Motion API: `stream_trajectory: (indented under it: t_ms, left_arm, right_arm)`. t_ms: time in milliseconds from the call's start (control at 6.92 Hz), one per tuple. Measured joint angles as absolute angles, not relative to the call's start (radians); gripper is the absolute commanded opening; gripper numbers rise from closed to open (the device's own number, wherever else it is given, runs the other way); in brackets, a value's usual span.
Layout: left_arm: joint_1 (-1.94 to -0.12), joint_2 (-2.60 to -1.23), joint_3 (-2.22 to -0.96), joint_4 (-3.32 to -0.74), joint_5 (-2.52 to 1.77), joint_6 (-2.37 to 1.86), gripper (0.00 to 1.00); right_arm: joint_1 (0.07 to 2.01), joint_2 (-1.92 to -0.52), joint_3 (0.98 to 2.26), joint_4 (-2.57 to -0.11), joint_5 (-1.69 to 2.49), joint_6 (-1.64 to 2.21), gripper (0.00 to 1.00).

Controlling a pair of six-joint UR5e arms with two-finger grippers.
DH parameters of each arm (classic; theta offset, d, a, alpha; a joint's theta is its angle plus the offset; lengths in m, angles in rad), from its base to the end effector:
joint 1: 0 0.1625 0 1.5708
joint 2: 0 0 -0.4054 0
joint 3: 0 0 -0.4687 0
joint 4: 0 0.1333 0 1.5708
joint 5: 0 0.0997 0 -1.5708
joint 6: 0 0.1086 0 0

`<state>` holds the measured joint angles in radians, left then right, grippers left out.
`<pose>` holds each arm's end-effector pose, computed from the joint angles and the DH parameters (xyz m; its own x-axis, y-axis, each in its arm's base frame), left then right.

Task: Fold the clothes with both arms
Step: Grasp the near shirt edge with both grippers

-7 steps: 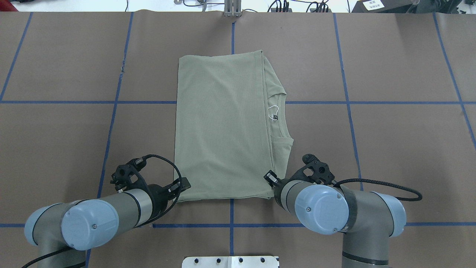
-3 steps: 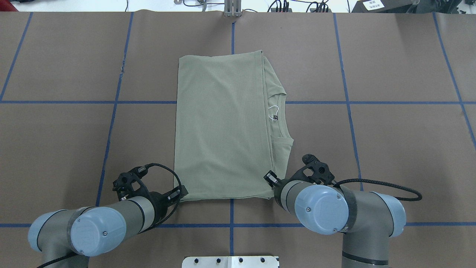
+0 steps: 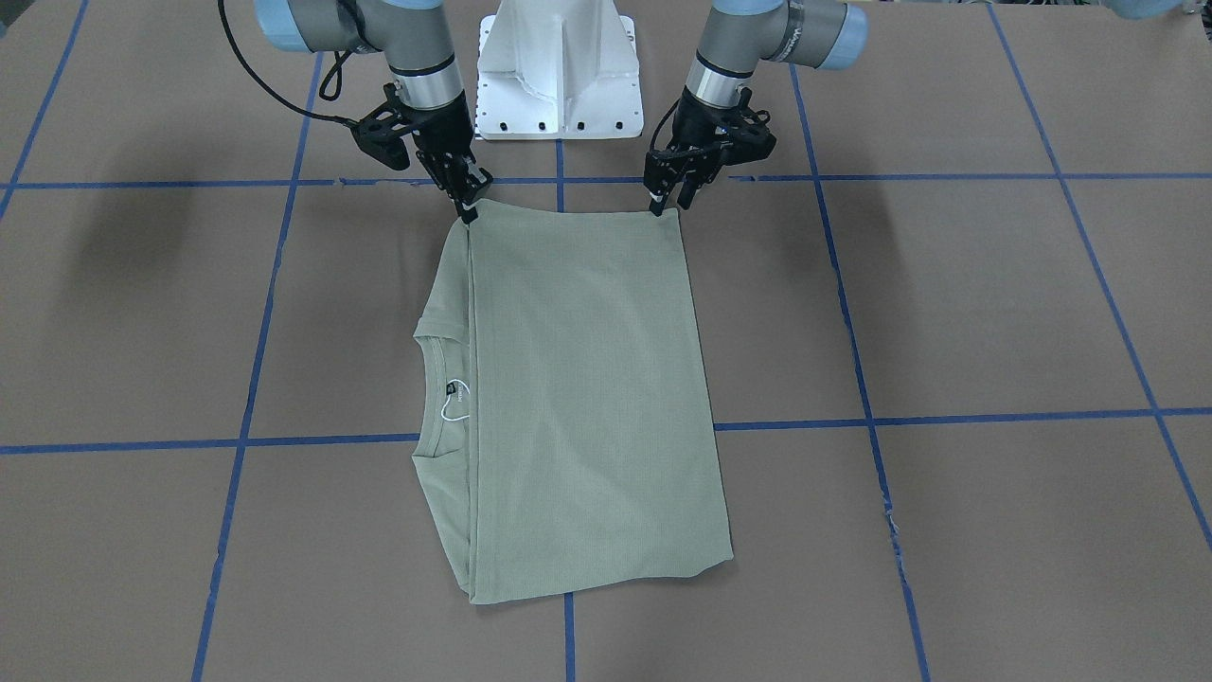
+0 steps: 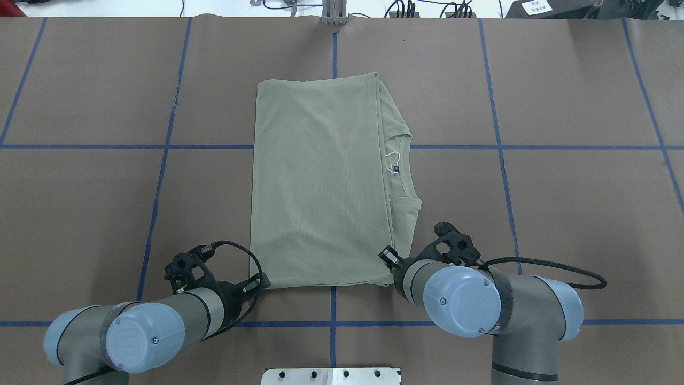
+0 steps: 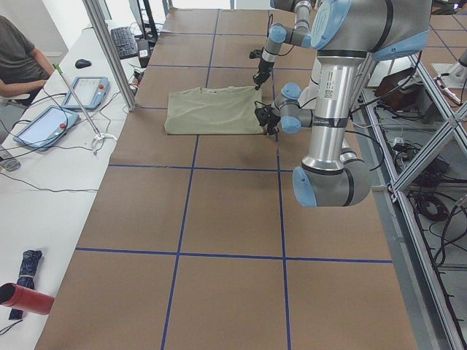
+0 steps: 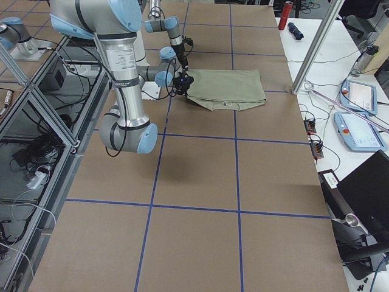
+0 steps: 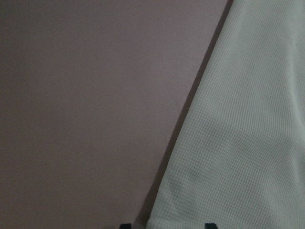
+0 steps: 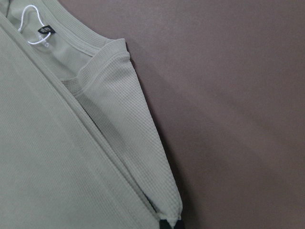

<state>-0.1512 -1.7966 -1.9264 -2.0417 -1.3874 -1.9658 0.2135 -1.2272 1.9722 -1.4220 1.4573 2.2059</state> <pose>0.5944 -0.2454 0.2665 0.3349 -0.4338 -0.8365 0.4698 0.8464 -0.2508 -0.5826 -0.2753 0.2163 0.3168 0.6718 0.6696 -0.6021 0.6879 -0.4053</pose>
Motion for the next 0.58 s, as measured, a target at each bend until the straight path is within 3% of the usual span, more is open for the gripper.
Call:
stream_trajectory:
  t_ms: [145, 578]
  left_arm:
    - [-0.151, -1.798, -1.925, -2.041, -1.387, -1.975, 0.0]
    - [-0.149, -1.798, -1.924, -2.041, -1.388, -2.005, 0.0]
  right_arm:
    - [0.213, -1.227, 1.972, -1.422, 1.457, 2.206, 0.0]
    - [0.212, -1.227, 1.971, -1.422, 1.456, 2.206, 0.0]
